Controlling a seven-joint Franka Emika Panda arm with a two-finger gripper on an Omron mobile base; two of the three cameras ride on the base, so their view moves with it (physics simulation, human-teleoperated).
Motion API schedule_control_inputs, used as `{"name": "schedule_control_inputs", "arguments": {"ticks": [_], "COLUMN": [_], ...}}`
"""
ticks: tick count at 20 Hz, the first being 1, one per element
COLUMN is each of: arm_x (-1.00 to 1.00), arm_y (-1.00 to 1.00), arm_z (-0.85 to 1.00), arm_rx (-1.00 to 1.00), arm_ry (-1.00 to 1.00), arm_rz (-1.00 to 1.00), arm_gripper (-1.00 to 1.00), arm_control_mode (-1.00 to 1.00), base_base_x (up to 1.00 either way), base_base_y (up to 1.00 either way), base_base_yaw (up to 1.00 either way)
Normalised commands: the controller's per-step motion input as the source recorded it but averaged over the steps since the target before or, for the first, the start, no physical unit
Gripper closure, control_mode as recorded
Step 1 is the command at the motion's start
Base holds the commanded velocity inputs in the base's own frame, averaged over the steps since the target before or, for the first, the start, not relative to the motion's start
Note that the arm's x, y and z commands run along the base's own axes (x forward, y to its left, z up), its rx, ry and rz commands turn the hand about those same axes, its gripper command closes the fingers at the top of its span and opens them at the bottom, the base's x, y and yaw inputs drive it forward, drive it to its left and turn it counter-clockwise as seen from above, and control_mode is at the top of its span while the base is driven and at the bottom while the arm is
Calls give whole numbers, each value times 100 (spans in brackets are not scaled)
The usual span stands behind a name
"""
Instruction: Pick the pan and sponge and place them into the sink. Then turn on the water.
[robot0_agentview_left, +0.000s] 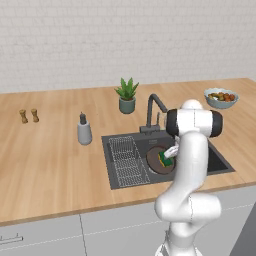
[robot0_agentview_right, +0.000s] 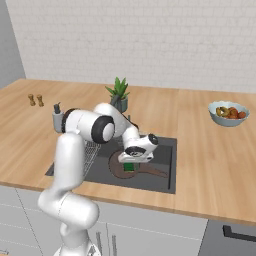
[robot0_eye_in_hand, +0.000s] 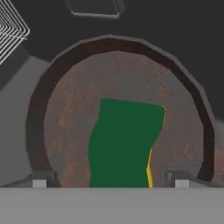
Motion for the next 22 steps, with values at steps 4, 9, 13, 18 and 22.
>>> {"name": "schedule_control_inputs", "arguments": {"ticks": [4,9,13,18,22], "arm_x": [-21,-42,-37,-35,-12], "arm_y": [0,0,1,0,0], "arm_z": [63,51,62,71,85], "arm_rx": [0,0,0,15,16], "arm_ry": [-10,-40,-42,-18,-20], "arm_rz": [0,0,0,0,0], "arm_gripper": [-100,-100,-100,-100,-100], "arm_control_mode": [-100,-100,-100,-100,-100], "base_base_x": [0,0,0,0,0], "base_base_y": [0,0,0,0,0], "base_base_yaw": [0,0,0,0,0]}}
